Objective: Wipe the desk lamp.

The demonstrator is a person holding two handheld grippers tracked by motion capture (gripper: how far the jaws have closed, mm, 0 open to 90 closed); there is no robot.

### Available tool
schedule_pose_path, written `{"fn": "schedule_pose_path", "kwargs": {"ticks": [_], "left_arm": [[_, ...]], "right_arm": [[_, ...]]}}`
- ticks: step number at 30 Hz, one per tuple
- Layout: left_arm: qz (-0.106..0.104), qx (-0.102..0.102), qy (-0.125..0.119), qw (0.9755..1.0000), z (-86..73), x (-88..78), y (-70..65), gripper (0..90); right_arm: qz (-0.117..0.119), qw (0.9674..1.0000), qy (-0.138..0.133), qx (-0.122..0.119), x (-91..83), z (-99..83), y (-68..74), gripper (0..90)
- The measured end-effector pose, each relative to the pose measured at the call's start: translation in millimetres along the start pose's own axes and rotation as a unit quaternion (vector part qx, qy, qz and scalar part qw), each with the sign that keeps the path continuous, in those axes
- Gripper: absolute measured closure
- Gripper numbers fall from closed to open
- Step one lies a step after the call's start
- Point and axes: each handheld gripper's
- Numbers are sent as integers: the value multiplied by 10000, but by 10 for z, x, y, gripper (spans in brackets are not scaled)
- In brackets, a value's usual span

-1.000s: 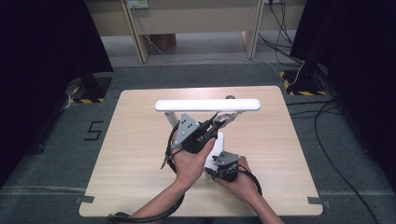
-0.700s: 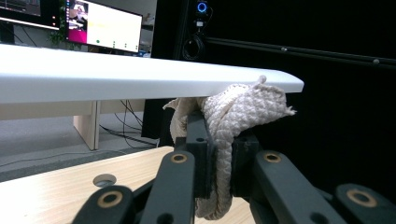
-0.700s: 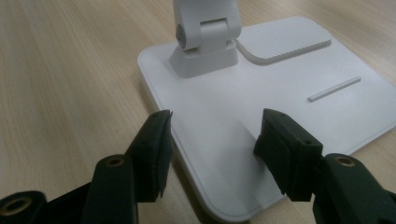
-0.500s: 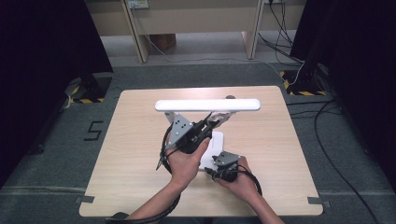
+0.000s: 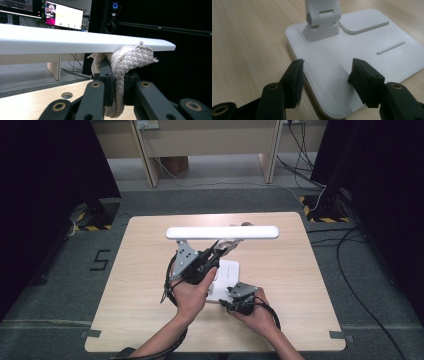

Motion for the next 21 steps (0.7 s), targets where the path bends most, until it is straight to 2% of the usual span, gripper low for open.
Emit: {"fn": "schedule_pose_path", "kwargs": {"ticks": [21], "left_arm": [[314,-78,-67,9995,-4,-171,192,817]], "right_arm": [[-6,10000,-4,-53,1,1,-2,448]]}}
Point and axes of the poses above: each handheld gripper's, and its own axes: x roughly forward along the jaws, z roughly out of its top, y roughly to its left, and after that the axes turned 6 degrees about x, right-handed
